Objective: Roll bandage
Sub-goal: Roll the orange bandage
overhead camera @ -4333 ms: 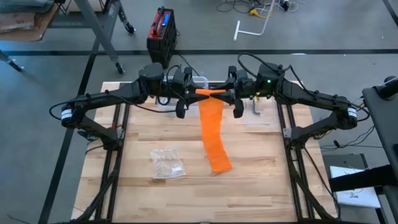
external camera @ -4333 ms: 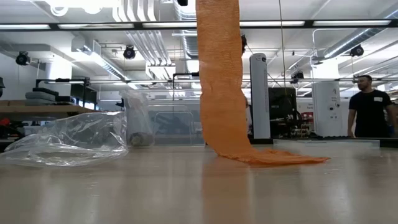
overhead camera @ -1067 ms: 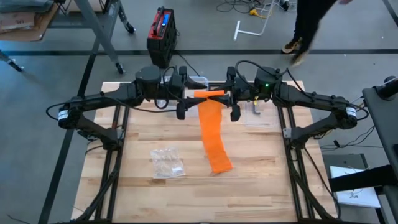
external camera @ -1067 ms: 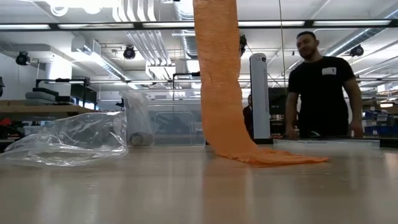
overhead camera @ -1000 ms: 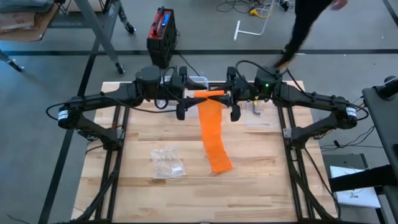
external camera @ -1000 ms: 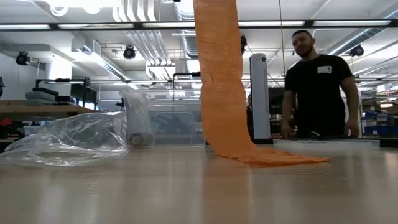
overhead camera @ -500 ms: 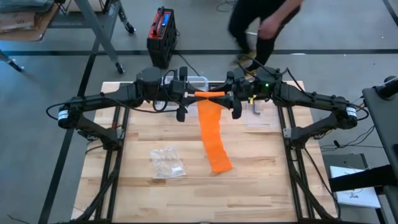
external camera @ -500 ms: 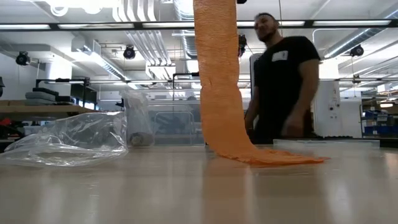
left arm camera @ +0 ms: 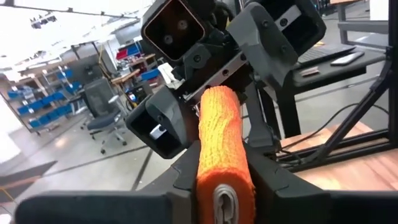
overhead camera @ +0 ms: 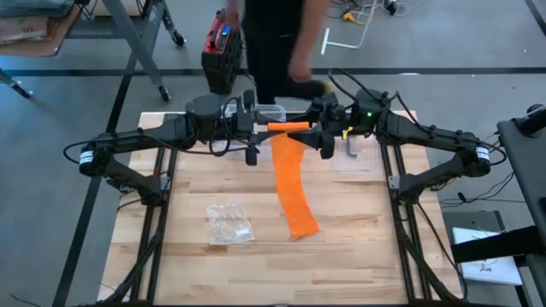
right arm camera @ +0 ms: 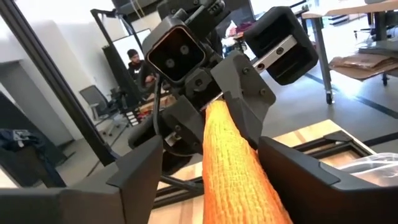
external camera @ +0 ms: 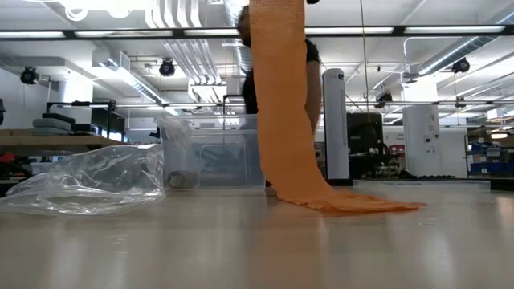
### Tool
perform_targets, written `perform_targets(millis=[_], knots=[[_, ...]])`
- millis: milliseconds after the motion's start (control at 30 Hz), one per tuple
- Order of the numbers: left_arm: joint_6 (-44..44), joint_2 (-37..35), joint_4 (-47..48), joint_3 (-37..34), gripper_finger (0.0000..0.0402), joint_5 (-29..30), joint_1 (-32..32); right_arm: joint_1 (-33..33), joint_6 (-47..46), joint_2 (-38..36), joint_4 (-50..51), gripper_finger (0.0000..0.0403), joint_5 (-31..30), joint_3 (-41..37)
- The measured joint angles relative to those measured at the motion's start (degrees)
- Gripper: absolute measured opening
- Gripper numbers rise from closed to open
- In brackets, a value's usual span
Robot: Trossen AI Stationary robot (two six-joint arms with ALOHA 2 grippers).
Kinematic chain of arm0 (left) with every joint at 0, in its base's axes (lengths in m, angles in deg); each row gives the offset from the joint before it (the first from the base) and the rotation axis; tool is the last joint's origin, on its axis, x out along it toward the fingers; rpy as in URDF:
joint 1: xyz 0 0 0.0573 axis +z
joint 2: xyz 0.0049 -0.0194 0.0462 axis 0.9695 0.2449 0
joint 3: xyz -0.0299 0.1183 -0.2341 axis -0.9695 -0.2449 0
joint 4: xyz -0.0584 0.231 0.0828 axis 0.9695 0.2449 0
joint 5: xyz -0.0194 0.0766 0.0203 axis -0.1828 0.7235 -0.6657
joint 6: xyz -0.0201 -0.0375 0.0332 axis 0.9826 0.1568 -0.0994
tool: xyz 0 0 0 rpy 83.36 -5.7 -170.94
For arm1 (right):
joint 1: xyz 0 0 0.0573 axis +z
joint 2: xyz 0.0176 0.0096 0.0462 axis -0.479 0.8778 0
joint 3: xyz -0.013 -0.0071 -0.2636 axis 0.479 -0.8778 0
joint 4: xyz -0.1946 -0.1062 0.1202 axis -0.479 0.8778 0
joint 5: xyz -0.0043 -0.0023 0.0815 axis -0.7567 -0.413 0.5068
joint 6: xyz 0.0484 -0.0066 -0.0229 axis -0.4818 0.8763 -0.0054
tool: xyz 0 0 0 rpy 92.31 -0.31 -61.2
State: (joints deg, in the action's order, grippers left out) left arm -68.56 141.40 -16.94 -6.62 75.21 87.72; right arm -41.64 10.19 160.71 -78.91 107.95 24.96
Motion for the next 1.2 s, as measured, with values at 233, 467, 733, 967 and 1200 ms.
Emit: perform_targets(millis=[233, 467, 733, 967, 1200], knots=[[-2.1, 0.0, -1.9, 0.0, 0.006, 0.1, 0.0, 0.0, -2.7, -0.1, -0.2, 0.0282, 0.1, 0.5], [-3.2, 0.0, -3.5, 0.0, 0.0065, 0.3, -0.1, -0.1, -3.9, 0.0, -0.8, 0.0277, -0.8, 0.6], [-10.5, -0.1, -6.4, 0.0, 0.0063, 1.5, -2.4, -0.2, -7.2, 0.3, -0.4, 0.0259, -2.5, 0.4], [-13.0, -0.1, -5.8, 0.0, 0.0061, 2.3, -2.8, -0.2, -7.6, 0.0, -1.5, 0.0257, -2.7, 0.4], [-15.3, -0.1, -5.0, 0.0, 0.0063, 2.3, -2.9, -0.2, -7.5, 0.0, -1.5, 0.0268, -2.8, 0.4]])
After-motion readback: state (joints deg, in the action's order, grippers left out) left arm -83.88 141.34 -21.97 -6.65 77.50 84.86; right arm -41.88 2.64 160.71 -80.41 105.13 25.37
